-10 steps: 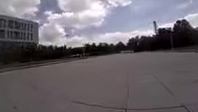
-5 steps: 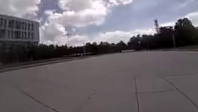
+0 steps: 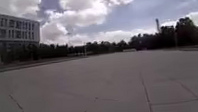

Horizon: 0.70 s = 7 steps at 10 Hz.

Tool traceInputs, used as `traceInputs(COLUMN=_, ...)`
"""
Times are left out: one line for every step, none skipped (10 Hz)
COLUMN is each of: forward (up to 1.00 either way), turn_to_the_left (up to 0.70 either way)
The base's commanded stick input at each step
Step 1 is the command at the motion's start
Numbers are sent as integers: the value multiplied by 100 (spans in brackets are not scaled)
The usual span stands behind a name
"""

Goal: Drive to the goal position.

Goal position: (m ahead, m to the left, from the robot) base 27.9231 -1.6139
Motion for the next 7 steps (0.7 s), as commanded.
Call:
traceInputs(forward=70, turn_to_the_left=0)
traceInputs(forward=70, turn_to_the_left=0)
traceInputs(forward=70, turn_to_the_left=0)
traceInputs(forward=70, turn_to_the_left=0)
traceInputs(forward=70, turn_to_the_left=0)
traceInputs(forward=70, turn_to_the_left=0)
traceInputs(forward=70, turn_to_the_left=0)
